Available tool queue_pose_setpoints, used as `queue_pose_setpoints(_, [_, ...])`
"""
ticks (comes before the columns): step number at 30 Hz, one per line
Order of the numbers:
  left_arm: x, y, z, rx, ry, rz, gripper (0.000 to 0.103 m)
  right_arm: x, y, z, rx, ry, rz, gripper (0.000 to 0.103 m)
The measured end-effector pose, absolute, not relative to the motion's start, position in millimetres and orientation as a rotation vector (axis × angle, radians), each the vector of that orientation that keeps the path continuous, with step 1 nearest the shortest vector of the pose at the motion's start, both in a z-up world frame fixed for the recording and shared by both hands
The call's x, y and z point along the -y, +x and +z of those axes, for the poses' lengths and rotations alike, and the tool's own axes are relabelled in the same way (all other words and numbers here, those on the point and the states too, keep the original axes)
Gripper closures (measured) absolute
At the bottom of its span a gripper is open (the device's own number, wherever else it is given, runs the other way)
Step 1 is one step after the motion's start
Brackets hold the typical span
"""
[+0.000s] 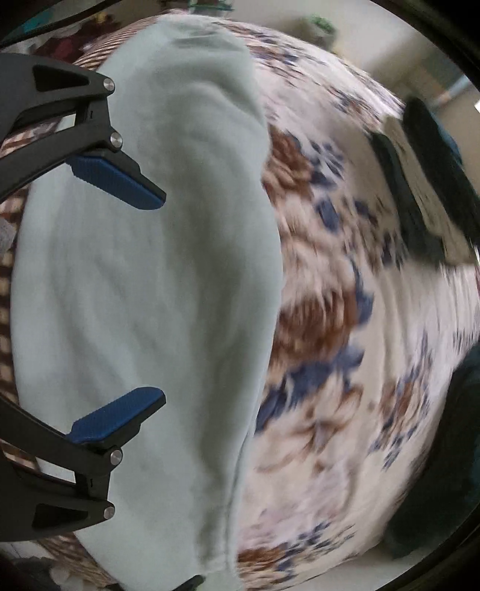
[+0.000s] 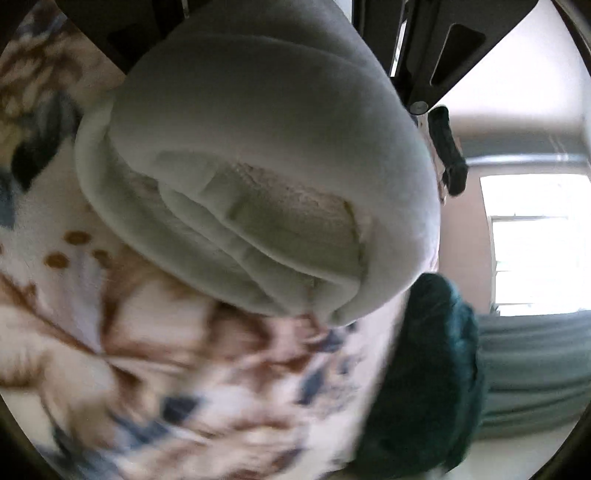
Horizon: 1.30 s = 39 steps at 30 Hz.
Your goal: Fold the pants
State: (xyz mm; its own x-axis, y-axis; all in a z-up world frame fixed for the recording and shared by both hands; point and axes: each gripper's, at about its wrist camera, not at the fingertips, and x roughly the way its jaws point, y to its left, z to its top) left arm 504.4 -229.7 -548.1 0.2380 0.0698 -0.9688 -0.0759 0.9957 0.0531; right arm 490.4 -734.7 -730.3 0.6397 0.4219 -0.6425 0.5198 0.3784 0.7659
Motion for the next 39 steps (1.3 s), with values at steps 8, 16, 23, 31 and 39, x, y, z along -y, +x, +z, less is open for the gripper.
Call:
queue_pose_setpoints(8, [92.6,477.1,-518.6,-1.297,-0.294,0.210,0.005,629.8,503.4,-623.7,-0.925,0.815,-0.079,0.087])
queue_pose_setpoints(16, [-38.7,451.5,-497.0,-1.277,-0.302,0.242,0.005,396.6,516.3,-583.4,-0.976,0.432,-0.004,0.087])
queue_pose_setpoints(23, [-126.0,428.3,-487.8,-1.261,-0.272,0.268,0.005,182.5,512.2,-646.9,-1.126,0.077,0.135,0.087])
queue_pose_setpoints(31, [-167.1,420.4,-506.5,-1.284,-0.350,0.322,0.005,96.6,484.4,-682.1,-1.240,-0.310,0.186,0.070])
queue_pose_setpoints(39, [-140.5,443.0,-496.8,-1.283,-0.445,0.221,0.005,83.0,445.1,-611.3,-1.399,-0.157,0.722,0.024])
